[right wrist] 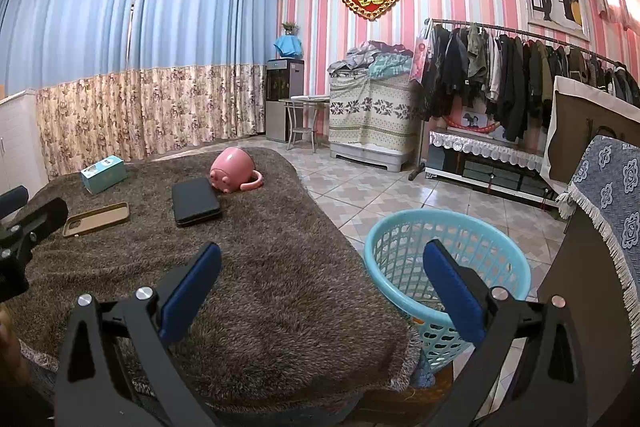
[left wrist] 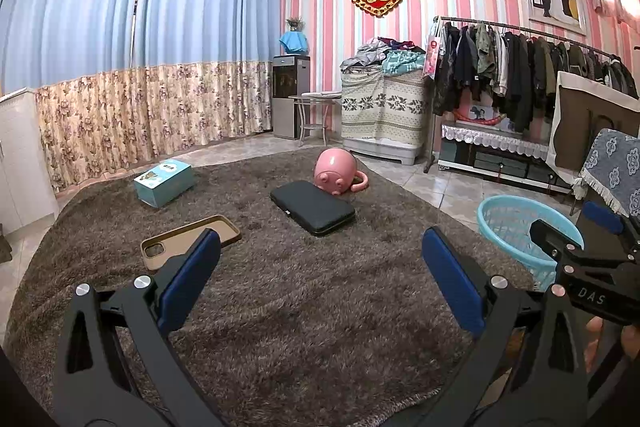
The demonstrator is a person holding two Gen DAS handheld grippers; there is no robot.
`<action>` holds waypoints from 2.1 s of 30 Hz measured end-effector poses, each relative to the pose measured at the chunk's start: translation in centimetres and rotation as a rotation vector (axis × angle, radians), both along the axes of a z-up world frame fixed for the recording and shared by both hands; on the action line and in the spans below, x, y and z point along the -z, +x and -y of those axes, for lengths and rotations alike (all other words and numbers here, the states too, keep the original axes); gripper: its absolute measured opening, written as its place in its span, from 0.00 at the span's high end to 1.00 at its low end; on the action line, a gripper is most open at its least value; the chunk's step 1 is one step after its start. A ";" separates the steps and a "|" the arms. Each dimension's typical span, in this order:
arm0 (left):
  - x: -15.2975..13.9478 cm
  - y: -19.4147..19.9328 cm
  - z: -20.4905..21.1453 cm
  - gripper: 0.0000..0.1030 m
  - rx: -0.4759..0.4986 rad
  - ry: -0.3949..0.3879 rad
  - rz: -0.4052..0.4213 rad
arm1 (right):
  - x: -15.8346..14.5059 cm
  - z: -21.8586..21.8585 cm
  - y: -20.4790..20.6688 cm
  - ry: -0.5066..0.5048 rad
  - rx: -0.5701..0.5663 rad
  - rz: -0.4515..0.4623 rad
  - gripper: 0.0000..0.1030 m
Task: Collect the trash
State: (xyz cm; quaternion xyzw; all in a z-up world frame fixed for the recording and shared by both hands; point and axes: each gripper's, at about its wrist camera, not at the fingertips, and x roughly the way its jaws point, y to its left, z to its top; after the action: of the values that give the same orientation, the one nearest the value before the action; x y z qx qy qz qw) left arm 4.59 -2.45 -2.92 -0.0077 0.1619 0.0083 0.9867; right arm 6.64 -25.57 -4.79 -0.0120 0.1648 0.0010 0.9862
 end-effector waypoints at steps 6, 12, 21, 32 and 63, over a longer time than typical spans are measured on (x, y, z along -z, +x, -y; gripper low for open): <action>0.0 0.0 -0.1 0.05 0.000 0.000 0.000 | 0.2 0.1 0.0 0.001 0.001 -0.002 0.04; 0.0 0.0 -0.1 0.05 -0.001 -0.001 0.001 | 0.2 0.1 0.0 0.000 0.000 -0.002 0.04; 0.0 0.0 -0.1 0.05 0.000 0.000 0.000 | 0.1 0.1 0.0 0.001 0.000 -0.002 0.04; 0.0 0.0 -0.2 0.05 -0.001 -0.001 0.001 | 0.0 0.3 0.0 0.001 0.001 -0.003 0.04; 0.0 -0.1 0.2 0.05 -0.004 0.013 0.011 | -0.1 0.2 0.0 0.001 0.000 -0.003 0.04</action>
State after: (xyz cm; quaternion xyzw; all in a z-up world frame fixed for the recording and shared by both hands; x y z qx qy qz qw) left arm 4.45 -2.66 -2.87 -0.0014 0.1563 0.0115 0.9876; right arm 6.64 -25.73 -4.70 -0.0115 0.1664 0.0010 0.9860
